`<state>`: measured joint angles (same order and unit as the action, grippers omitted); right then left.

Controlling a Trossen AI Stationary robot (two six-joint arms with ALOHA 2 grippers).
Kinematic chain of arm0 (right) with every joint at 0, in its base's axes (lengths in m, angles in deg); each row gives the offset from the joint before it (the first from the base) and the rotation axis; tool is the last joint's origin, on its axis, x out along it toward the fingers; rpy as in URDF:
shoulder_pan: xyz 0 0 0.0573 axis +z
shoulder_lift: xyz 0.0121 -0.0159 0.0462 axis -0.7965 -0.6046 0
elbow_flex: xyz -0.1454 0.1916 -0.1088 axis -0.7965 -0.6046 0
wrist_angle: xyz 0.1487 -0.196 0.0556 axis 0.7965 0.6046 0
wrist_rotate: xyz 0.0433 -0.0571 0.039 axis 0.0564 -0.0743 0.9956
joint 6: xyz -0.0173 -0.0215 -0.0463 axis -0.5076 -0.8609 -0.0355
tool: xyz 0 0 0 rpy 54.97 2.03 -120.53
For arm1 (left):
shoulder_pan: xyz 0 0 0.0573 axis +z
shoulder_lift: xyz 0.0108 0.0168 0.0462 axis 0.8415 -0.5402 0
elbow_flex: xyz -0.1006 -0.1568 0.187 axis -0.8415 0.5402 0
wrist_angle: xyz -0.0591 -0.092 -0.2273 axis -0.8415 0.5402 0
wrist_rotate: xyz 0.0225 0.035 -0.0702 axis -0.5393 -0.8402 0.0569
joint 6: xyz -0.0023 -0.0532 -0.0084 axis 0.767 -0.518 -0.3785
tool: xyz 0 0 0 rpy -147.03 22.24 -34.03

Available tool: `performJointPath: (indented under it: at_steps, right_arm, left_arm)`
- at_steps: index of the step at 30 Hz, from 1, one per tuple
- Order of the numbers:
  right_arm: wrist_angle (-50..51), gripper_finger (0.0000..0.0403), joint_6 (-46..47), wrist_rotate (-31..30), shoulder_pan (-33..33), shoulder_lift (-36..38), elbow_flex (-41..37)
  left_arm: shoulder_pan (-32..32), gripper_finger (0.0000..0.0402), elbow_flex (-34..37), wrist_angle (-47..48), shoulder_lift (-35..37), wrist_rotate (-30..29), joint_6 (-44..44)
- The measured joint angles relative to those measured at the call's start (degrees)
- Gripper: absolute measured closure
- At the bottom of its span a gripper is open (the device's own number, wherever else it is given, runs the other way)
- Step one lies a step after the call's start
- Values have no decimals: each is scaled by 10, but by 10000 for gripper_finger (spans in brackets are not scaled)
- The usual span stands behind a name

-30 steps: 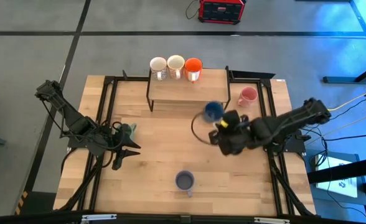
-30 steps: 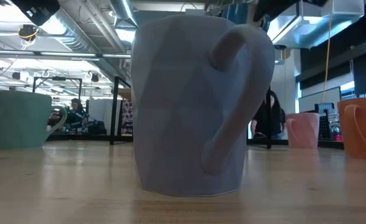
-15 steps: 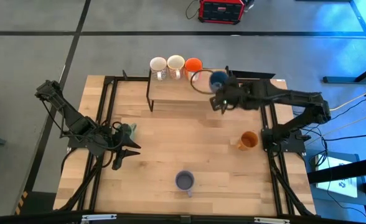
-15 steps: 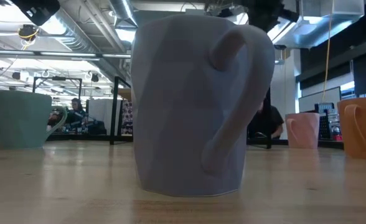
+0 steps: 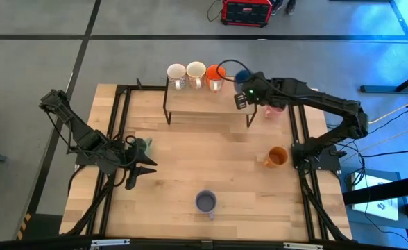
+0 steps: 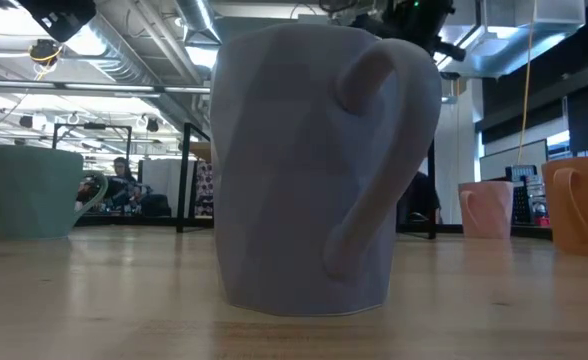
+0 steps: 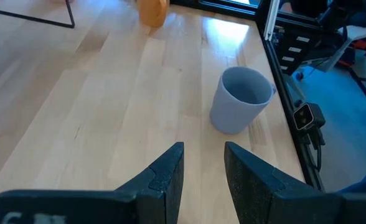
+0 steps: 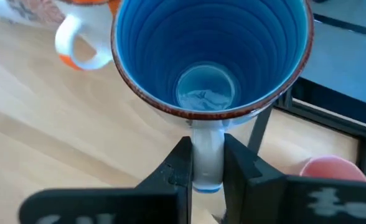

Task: Place coffee mugs
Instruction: Put the blue mug on the shelf

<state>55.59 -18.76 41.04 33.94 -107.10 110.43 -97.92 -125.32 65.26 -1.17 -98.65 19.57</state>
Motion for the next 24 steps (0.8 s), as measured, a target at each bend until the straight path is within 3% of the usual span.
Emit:
performJointPath:
  at_steps: [8, 24]
  right_arm:
    - [-120, 370, 1, 22, -35, -6, -55]
    - [-172, 370, 19, 27, -70, -59, -67]
  left_arm:
    - [0, 292, 0, 0, 0, -2, 0]
    - [0, 292, 0, 0, 0, -19, -2]
